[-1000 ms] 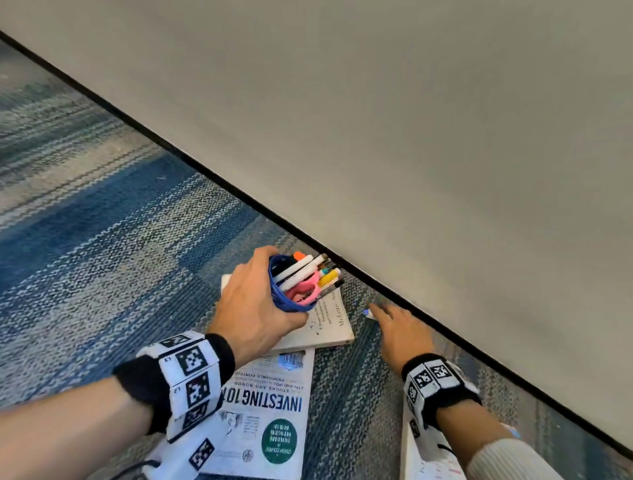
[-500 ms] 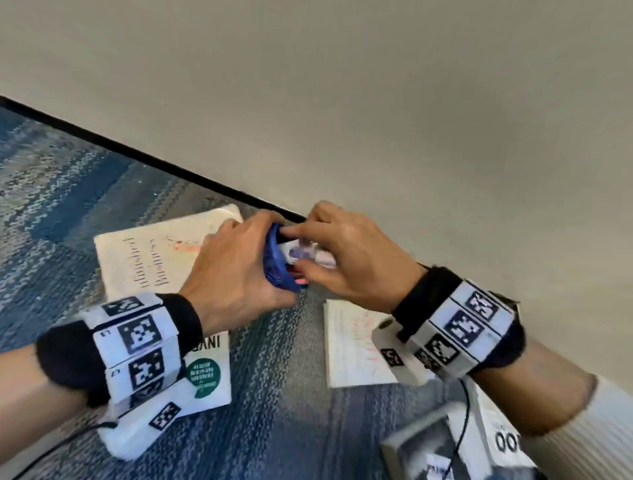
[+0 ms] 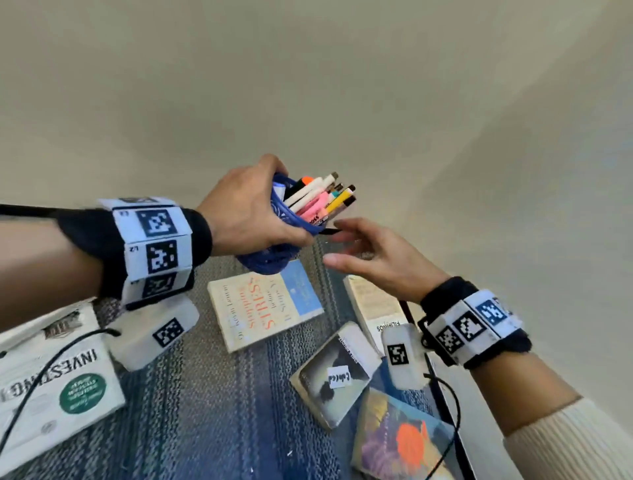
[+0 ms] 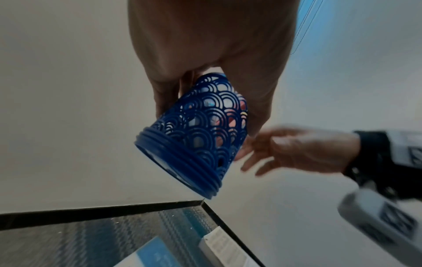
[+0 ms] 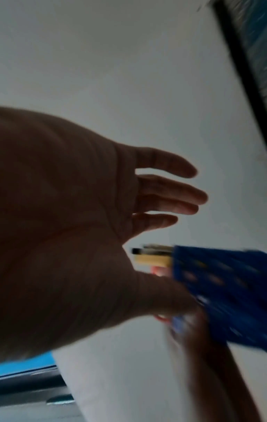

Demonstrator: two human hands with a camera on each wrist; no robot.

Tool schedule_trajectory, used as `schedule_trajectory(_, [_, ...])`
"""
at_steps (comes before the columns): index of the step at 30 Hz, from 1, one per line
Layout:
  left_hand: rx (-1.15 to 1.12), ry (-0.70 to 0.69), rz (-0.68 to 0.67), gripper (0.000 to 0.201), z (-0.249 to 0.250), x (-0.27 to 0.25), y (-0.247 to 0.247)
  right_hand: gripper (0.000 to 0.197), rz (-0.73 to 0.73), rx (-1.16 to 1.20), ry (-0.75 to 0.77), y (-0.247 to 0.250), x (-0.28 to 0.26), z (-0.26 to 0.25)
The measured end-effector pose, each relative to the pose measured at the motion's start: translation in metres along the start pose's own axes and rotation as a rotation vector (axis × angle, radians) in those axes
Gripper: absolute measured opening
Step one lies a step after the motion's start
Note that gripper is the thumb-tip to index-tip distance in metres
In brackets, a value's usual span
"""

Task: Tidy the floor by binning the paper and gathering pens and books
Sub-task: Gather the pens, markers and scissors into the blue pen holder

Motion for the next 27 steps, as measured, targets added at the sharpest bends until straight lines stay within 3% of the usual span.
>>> schedule_trajectory(2, [-0.039,-0.009,-0.033,0.084,0.015,0.001,-0.011,0.083,-0.014,0.15,-0.015,-0.019,-0.011,0.003])
schedule_trajectory(6, [-0.053,0.038,-0.13,0.081,-0.009,-0.012,-0.024,0.077,0.163,0.482,-0.101,-0.083,-0.003,0.007])
schedule_trajectory(9, [-0.054,0.118,-0.155,0.083,-0.066,-0.023,-0.013,0.076,0.177,0.467,-0.167,-0.144,0.009,0.005])
schedule_trajectory(12, [-0.062,0.178,-0.221,0.09,-0.095,-0.036,0.002,0.08,0.128,0.322,-0.195,-0.166,0.014,-0.012])
schedule_trajectory(18, [-0.233,0.304,-0.373,0.099,-0.072,-0.033,0.047,0.083,-0.024,0.136,-0.162,-0.119,0.016,-0.061])
schedule_trajectory(24, [-0.211,0.442,-0.267,0.103,0.013,-0.063,0.12,0.088,-0.246,-0.019,-0.11,-0.037,-0.016,-0.146])
schedule_trajectory(27, [-0.215,0.493,-0.208,0.1,0.07,-0.078,0.158,0.087,-0.27,-0.038,-0.079,0.016,-0.042,-0.194])
Point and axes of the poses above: each hand's wrist, its own x-axis towards the middle knuckle, its own y-axis out of the back of the hand, z = x × y, the point moved 6 cm from there along x, towards the middle knuckle, and after that the axes turned 14 degrees about z, right-handed, at the moved point
